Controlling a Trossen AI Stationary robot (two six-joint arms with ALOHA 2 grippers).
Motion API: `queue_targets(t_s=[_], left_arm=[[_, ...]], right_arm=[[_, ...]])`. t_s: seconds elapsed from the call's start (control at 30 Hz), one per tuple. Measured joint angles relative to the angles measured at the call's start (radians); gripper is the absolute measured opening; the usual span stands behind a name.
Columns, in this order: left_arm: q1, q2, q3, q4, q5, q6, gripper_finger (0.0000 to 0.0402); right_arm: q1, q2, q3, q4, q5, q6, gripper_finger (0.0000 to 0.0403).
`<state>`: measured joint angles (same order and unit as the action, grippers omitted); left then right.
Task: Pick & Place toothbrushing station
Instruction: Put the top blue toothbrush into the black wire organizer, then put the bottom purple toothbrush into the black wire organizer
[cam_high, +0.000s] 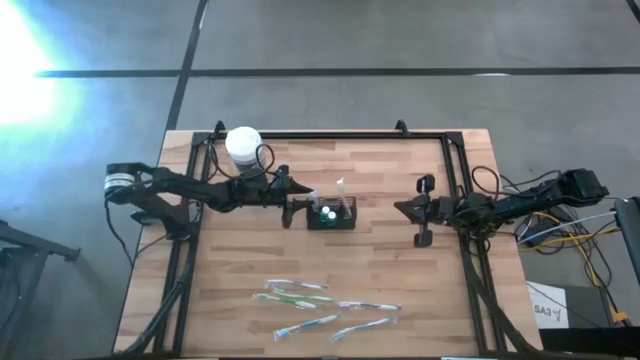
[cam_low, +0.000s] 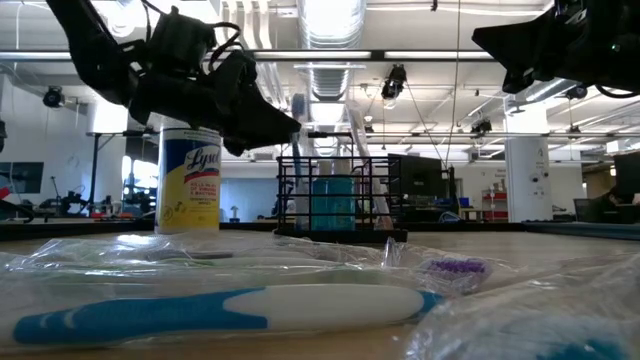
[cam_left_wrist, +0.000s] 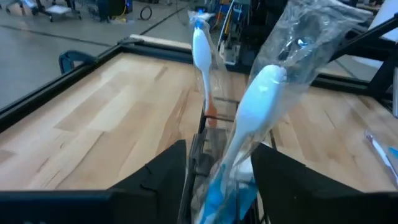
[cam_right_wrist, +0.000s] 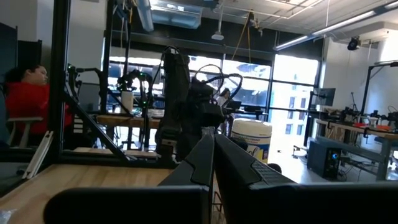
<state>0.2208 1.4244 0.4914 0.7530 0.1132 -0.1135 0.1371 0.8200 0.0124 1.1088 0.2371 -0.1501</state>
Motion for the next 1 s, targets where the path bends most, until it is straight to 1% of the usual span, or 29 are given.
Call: queue_targets(t_s=[0.07, 0.23, 0.4, 0.63, 0.67, 0.73, 0.83, 0.87, 0.93, 1.0], left_arm=[[0.000, -0.033, 0.000, -0.046, 0.001, 0.001, 0.0189], [0.000, -0.158, 0.000, -0.239, 0.002, 0.028, 0.0190], [0.000, -0.317, -0.001, -0.404, 0.002, 0.060, 0.0190], [-0.003, -0.551, -0.002, -0.653, 0.005, 0.062, 0.0190], [-0.004, -0.586, -0.004, -0.690, 0.016, 0.066, 0.0190], [-0.008, -0.648, -0.013, -0.747, 0.078, 0.098, 0.0190], [-0.011, -0.750, -0.063, -0.739, 0.211, 0.133, 0.0182], [-0.012, -0.786, -0.084, -0.720, 0.233, 0.134, 0.0176], [-0.012, -0.859, -0.125, -0.693, 0.228, 0.119, 0.0158], [-0.012, -0.925, -0.166, -0.689, 0.196, 0.103, 0.0131]], right_arm=[[0.000, 0.000, 0.000, -0.001, 0.000, 0.000, 0.0008], [0.000, 0.000, 0.000, -0.005, 0.000, 0.000, 0.0008], [0.000, 0.000, 0.000, -0.006, 0.000, 0.001, 0.0008], [0.000, 0.000, 0.000, -0.006, 0.000, 0.012, 0.0008], [0.000, 0.000, 0.000, -0.005, 0.000, 0.013, 0.0008], [0.000, 0.000, 0.000, -0.006, 0.000, 0.013, 0.0008], [0.000, 0.000, 0.000, -0.006, 0.000, 0.013, 0.0008], [0.000, 0.000, 0.000, -0.007, 0.000, 0.012, 0.0008], [0.000, 0.000, 0.000, -0.009, 0.000, 0.013, 0.0008], [0.000, 0.000, 0.000, -0.011, 0.000, 0.015, 0.0008]])
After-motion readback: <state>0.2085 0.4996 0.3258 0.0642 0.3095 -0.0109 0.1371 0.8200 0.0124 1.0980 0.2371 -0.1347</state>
